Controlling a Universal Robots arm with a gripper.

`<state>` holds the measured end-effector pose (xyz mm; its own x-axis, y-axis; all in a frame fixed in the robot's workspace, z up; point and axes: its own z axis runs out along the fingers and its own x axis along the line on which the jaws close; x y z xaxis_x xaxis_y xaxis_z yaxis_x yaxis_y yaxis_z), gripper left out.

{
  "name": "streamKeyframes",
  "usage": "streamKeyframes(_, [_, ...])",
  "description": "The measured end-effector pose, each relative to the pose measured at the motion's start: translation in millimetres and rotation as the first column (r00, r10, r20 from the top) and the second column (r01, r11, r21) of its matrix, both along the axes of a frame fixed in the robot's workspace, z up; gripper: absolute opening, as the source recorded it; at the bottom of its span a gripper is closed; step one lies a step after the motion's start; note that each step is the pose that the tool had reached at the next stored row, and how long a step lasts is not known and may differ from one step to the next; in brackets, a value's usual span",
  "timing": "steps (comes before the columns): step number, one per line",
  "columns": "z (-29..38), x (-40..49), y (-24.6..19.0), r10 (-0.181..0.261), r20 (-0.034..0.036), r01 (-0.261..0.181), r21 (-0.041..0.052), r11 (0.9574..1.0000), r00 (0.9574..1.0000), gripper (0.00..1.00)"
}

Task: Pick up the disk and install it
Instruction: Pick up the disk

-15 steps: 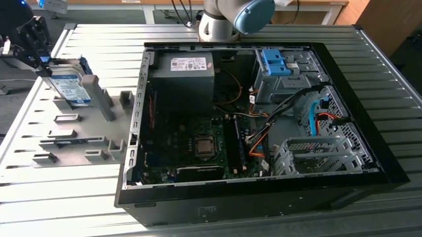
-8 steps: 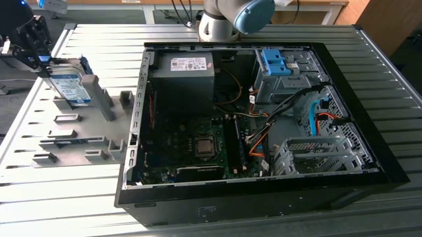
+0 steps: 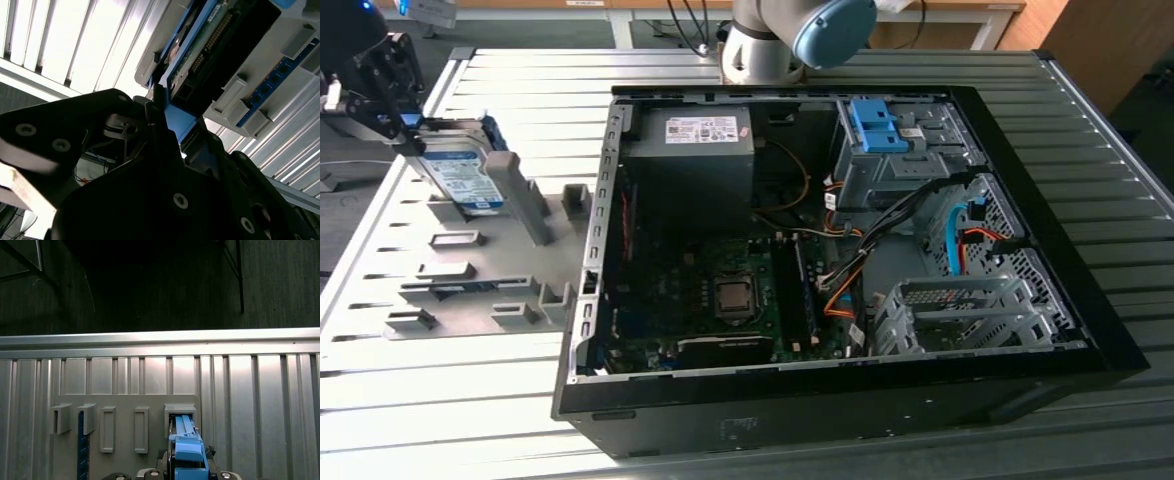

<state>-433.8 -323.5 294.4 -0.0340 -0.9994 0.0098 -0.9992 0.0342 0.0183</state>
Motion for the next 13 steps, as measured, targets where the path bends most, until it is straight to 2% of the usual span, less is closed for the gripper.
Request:
streamKeyframes(1, [0.0, 0.0, 0.0, 0.0, 0.0, 0.0, 0.0, 1.0, 1.0, 0.36])
streamKeyframes(13, [0.0, 0.0, 0.0, -0.002, 0.0, 0.002, 0.0, 1.0, 1.0, 0.36])
